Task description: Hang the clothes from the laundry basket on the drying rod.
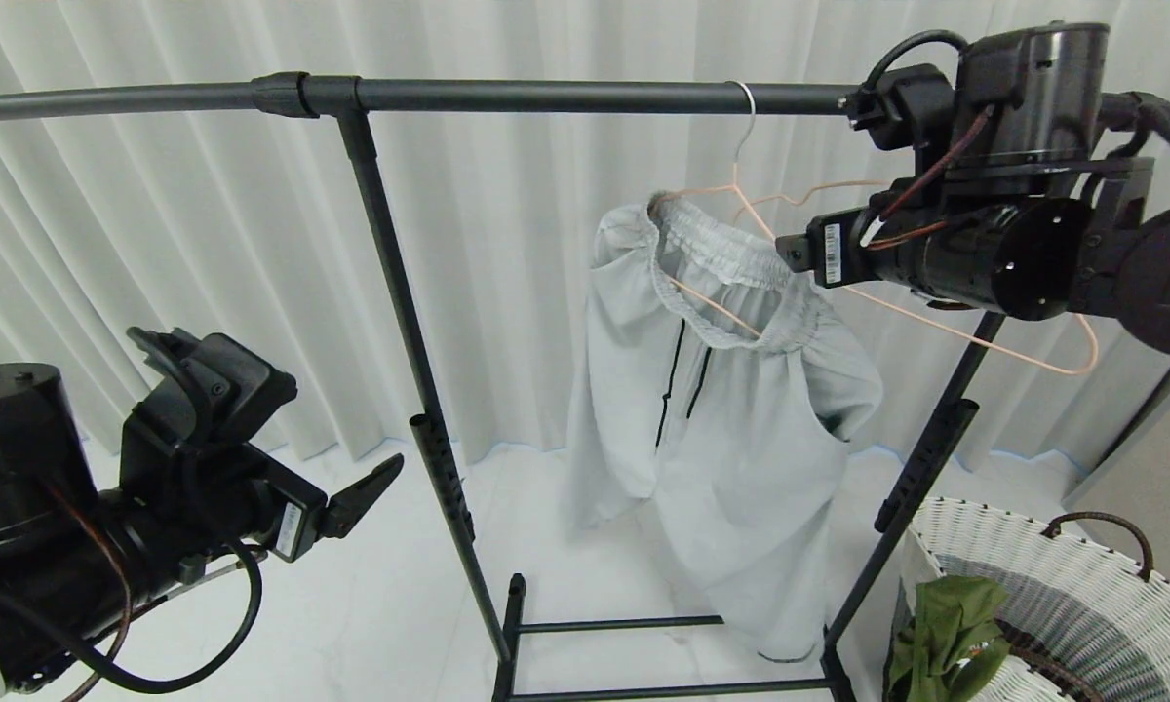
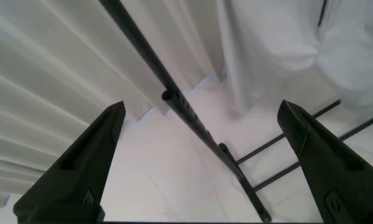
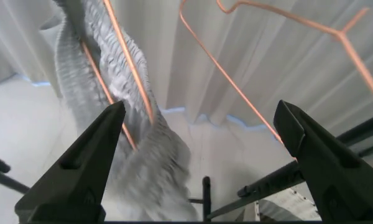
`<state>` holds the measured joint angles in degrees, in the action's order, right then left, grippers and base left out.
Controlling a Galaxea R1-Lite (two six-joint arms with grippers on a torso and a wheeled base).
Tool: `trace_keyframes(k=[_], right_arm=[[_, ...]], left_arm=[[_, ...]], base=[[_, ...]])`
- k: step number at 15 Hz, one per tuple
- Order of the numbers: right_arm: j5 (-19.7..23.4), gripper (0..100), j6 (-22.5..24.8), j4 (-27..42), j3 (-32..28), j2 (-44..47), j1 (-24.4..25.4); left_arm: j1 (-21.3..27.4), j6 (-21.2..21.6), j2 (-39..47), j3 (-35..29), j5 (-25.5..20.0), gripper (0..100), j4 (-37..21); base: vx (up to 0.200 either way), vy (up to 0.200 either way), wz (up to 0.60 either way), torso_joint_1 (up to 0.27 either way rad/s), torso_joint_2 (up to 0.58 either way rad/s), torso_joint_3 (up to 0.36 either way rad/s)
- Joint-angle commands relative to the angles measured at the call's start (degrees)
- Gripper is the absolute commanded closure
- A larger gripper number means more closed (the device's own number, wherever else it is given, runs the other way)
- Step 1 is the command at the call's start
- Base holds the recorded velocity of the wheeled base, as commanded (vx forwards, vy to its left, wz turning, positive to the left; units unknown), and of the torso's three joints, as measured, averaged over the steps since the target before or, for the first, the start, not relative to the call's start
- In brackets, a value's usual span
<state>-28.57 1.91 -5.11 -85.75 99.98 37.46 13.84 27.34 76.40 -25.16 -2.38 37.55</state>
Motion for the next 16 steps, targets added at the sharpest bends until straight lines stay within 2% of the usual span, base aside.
trace_keyframes(k=[1,4,7,11,16], right_arm=[[0.0,0,-0.1,0.0,3.4,-6.0,0.9],[0.1,0,0.9,0.0,10.4,-13.7,-1.1],[0.4,0,6.8,2.9,20.9,-22.2,-6.9],[0.4,0,13.2,2.6,28.4,-27.1,-13.2],[0.2,0,14.8,2.6,32.8,-29.5,-16.7]], left_arm=[[-1.8,0.0,-0.5,0.1,0.0,0,0.1],[-6.0,-0.1,-2.2,1.1,0.0,0,0.1],[-9.0,-0.2,-4.1,2.5,0.0,0,0.1],[-10.1,-0.2,-4.5,2.5,0.0,0,0.1],[-12.3,-0.5,-4.6,2.4,0.0,0,0.1]], base=[[0.000,0.000,0.00,0.000,0.00,0.000],[0.000,0.000,0.00,0.000,0.00,0.000],[0.000,0.000,0.00,0.000,0.00,0.000],[-0.200,0.000,0.00,0.008,0.01,0.000],[-0.200,0.000,0.00,-0.003,0.00,0.004]])
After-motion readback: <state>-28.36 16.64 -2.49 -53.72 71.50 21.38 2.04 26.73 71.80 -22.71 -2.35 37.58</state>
